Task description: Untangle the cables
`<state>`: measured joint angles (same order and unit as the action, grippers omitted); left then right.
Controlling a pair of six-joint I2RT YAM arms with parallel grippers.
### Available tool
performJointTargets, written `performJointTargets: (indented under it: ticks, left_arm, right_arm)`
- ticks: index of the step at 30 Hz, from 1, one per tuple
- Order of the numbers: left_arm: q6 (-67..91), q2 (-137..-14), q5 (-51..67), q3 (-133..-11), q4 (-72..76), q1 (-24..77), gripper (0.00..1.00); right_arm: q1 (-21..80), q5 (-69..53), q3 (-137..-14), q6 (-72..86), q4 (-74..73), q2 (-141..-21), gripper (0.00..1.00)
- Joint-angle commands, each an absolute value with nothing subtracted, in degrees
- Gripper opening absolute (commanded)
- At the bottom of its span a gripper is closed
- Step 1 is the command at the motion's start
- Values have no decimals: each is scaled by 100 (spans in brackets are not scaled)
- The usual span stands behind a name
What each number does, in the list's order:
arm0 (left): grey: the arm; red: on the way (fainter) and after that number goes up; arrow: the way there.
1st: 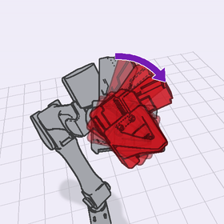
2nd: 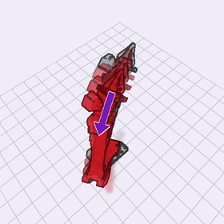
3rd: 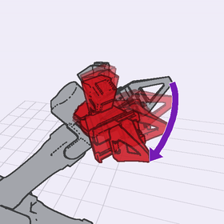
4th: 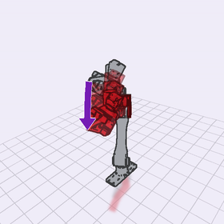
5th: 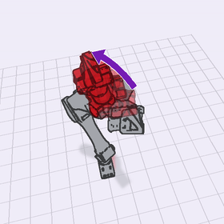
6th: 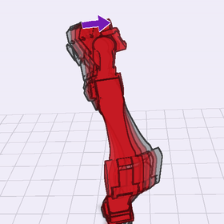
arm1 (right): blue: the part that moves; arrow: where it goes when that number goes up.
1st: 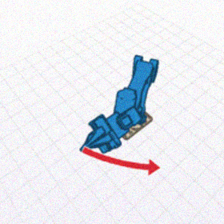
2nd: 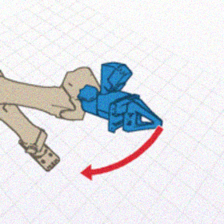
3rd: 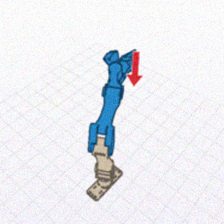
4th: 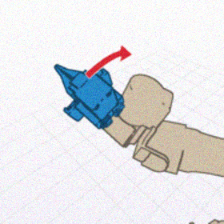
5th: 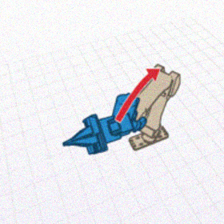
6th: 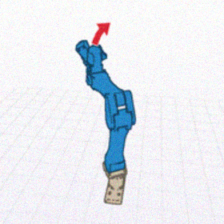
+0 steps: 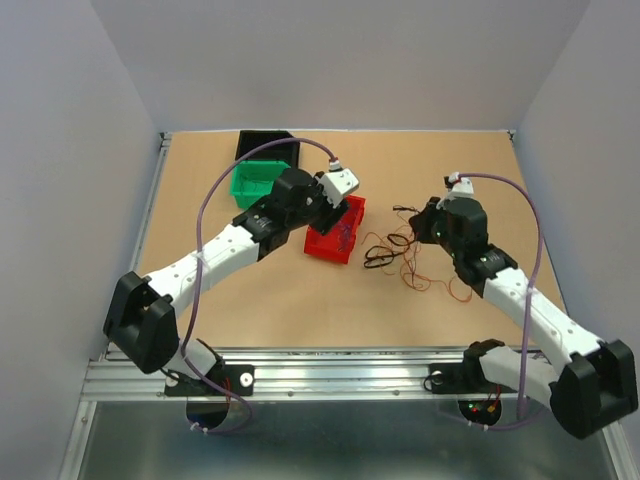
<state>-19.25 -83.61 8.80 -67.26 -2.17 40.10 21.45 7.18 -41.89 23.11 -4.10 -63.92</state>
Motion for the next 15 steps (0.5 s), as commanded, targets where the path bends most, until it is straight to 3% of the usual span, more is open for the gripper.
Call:
performJointTargets:
  ticks: [1, 7, 15]
  left_arm:
    - [-1934, -7753, 1722, -6023, 1018, 4025, 61]
    - [-1968, -7269, 2363, -5300, 1871, 4017, 67]
    - [-2056, -6663, 2637, -4720, 2556, 4017, 72]
  right_arm:
    - [2145, -691, -3745, 2083, 551, -5381, 1]
    - [2145, -1898, -3349, 2144, 1019, -4519, 0]
    - [2145, -2759, -3296, 2267, 1204, -4517, 0]
